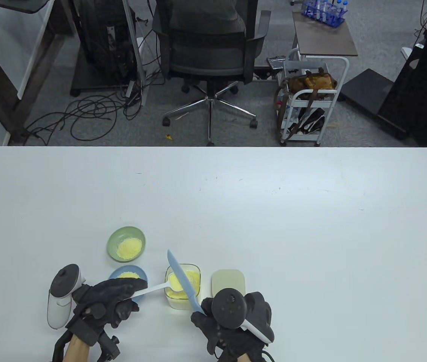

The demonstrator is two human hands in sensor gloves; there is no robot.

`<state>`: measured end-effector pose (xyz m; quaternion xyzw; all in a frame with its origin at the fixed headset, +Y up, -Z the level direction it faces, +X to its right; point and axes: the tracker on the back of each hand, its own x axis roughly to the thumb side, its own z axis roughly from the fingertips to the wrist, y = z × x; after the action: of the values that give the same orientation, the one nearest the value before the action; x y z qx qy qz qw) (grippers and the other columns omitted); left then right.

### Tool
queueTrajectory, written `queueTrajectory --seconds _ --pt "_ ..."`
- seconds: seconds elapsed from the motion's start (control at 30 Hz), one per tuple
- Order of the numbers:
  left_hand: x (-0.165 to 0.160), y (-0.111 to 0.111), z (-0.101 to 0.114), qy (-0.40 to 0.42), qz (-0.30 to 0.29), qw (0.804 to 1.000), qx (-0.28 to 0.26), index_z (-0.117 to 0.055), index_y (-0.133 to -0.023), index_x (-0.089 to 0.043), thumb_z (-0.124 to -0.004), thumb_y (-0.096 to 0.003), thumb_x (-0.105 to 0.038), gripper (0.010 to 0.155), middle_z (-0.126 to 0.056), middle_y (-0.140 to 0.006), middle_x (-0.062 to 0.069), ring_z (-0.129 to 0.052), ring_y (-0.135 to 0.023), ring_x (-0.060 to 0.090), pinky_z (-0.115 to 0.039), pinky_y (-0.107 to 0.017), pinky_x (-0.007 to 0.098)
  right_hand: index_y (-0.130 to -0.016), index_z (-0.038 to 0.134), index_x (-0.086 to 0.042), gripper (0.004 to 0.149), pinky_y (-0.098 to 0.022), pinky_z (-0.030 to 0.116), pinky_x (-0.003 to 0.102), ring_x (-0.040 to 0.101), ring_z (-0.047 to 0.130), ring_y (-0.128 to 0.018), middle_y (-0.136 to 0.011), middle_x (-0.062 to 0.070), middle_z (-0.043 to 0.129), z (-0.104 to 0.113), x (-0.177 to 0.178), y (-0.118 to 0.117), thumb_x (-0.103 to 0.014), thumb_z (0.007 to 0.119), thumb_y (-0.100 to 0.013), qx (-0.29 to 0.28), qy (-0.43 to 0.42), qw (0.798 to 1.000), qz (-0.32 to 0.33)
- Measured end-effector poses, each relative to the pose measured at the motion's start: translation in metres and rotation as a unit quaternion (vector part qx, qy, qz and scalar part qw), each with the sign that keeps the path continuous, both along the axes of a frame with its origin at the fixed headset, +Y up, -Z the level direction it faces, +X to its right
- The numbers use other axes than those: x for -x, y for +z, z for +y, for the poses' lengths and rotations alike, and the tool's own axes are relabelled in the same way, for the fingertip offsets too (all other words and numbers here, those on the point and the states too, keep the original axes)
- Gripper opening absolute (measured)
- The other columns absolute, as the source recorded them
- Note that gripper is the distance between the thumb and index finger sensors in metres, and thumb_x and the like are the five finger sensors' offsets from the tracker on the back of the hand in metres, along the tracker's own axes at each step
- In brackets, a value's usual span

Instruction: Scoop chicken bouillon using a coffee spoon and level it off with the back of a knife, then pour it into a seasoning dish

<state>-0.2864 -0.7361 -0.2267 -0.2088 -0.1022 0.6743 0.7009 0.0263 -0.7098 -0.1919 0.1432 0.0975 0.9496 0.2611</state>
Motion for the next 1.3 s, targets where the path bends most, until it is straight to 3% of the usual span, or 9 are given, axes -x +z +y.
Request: queueTrajectory --seconds 0.43,0.63,0.87,1.13,1.3 --pt "0.002 0.0 0.001 0.005 0.0 1.0 0.002 -0.08 -0.078 0.004 -0.077 -0.0469 -0.032 0.048 -0.096 -0.015 0.004 -0.084 0.009 0.0 -0.082 -0.04 0.034 -0.072 0.077 -0.004 0.043 -0.023 0.076 0.041 0.02 0.084 -0.023 -0.049 0.015 0.087 0.002 -0.025 -0.004 -0.038 0.082 -0.045 -0.007 -0.004 0.999 -0.033" --pt "0.002 0.0 0.001 0.009 0.003 1.0 0.002 -0.079 -0.079 0.004 -0.076 -0.0469 -0.032 0.048 -0.095 -0.015 0.004 -0.084 0.009 0.0 -0.082 -0.04 0.034 -0.071 0.077 -0.004 0.043 -0.023 0.076 0.041 0.021 0.084 -0.023 -0.049 0.015 0.087 0.002 -0.068 -0.023 -0.037 0.083 -0.044 -0.044 0.014 0.987 -0.155" --pt "0.002 0.0 0.001 0.008 0.005 1.0 0.001 -0.079 -0.079 0.004 -0.076 -0.0471 -0.032 0.048 -0.095 -0.016 0.004 -0.084 0.008 0.0 -0.082 -0.04 0.034 -0.071 0.077 -0.004 0.043 -0.023 0.075 0.042 0.021 0.084 -0.023 -0.049 0.015 0.087 -0.032 -0.12 -0.045 -0.036 0.082 -0.044 -0.008 0.103 0.958 -0.268" --pt "0.003 0.0 0.001 0.009 0.006 1.0 -0.002 -0.079 -0.079 0.004 -0.076 -0.0471 -0.032 0.048 -0.096 -0.016 0.004 -0.084 0.008 0.0 -0.082 -0.04 0.034 -0.071 0.077 -0.004 0.041 -0.023 0.076 0.041 0.02 0.085 -0.023 -0.049 0.015 0.087 -0.061 -0.13 -0.047 -0.036 0.079 -0.045 0.028 0.154 0.948 -0.277" --pt "0.003 0.0 0.002 0.013 0.007 1.0 -0.003 -0.079 -0.079 0.004 -0.076 -0.0471 -0.032 0.048 -0.096 -0.016 0.004 -0.084 0.008 0.0 -0.082 -0.041 0.034 -0.07 0.079 -0.004 0.04 -0.022 0.076 0.041 0.02 0.085 -0.021 -0.048 0.015 0.088 -0.062 -0.135 -0.046 -0.035 0.078 -0.045 0.032 0.164 0.942 -0.291"
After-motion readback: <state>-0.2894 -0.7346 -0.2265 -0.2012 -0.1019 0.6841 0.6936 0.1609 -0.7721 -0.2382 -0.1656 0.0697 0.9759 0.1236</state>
